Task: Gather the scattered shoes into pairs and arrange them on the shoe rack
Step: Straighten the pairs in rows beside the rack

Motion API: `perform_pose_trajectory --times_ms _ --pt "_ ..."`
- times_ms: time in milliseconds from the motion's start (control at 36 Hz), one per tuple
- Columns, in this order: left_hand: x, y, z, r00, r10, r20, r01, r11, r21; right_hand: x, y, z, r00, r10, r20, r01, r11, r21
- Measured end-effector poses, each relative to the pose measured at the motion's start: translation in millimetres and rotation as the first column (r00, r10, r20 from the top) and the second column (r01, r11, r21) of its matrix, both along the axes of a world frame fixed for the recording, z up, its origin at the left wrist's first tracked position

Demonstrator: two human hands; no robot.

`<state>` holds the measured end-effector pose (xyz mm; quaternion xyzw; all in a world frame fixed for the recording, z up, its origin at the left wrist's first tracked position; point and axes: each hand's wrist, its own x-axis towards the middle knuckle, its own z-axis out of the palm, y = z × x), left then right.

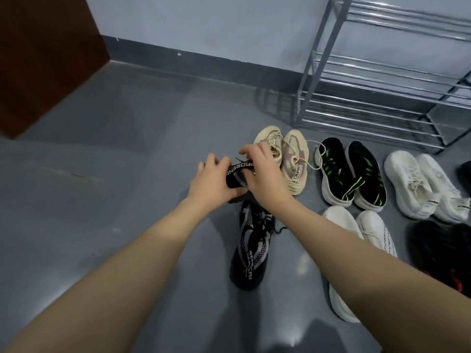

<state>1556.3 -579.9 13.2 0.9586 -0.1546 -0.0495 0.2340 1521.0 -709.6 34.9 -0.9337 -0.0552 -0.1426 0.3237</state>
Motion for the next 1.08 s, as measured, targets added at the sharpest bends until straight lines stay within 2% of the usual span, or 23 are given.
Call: perform_pose_trajectory --times_ms 56,139,222,278,333,417,556,611,667,750,806,944,1083 --pt "-5.0 0.5 -1.9 0.999 0.044 0.007 -0.044 0.999 -0.009 0.8 2.2 -7.4 0.999 -0.032 -0.017 0.033 0.999 0.025" --pt "-17.9 1.6 -9.6 0.986 0.159 0.055 -0.155 0.985 -0.080 -5.1 -5.0 -23.3 0.979 -0.181 -0.095 0.186 0.982 0.045" --pt "-29.7 5.7 -21.2 0.975 0.194 0.105 -0.186 0.979 -0.086 -18.2 -18.5 -44.1 0.911 -0.341 -0.234 0.344 0.939 -0.029" --pt "-35.8 10.0 -24.4 0.957 0.266 0.119 -0.253 0.961 -0.111 -29.3 -21.8 -57.5 0.858 -0.392 -0.331 0.386 0.918 -0.088" --pt "-41.6 14.7 -27.6 0.933 0.338 0.126 -0.319 0.936 -0.147 -41.3 -18.5 -69.9 0.815 -0.414 -0.405 0.398 0.909 -0.128" --pt "-51.0 20.4 -35.7 0.925 0.331 0.184 -0.308 0.940 -0.144 -55.7 -10.1 -84.2 0.795 -0.410 -0.448 0.363 0.912 -0.190" --pt "-67.9 28.6 -53.1 0.884 0.450 0.127 -0.429 0.888 -0.167 -61.0 -1.8 -93.6 0.704 -0.390 -0.594 0.251 0.918 -0.306" --pt "-74.7 33.4 -60.3 0.875 0.468 0.125 -0.458 0.883 -0.101 -59.7 -0.1 -96.1 0.667 -0.394 -0.632 0.232 0.916 -0.327" --pt "-78.4 37.2 -64.4 0.879 0.472 0.062 -0.474 0.881 0.013 -58.2 2.2 -97.8 0.630 -0.392 -0.670 0.215 0.917 -0.335" --pt "-81.9 42.7 -71.2 0.917 0.399 -0.006 -0.392 0.903 0.174 -58.4 8.1 -99.2 0.601 -0.394 -0.695 0.224 0.918 -0.327" --pt "-84.0 46.8 -78.2 0.950 0.308 -0.048 -0.293 0.934 0.205 -59.0 11.9 -100.2 0.584 -0.409 -0.701 0.254 0.912 -0.321" --pt "-87.5 57.5 -90.1 0.983 0.138 -0.123 -0.112 0.974 0.199 -56.0 21.6 -105.4 0.534 -0.450 -0.716 0.337 0.890 -0.308" --pt "-85.2 56.1 -83.0 0.981 0.030 -0.191 -0.015 0.996 0.084 -57.2 34.1 -106.7 0.560 -0.452 -0.695 0.357 0.888 -0.290"
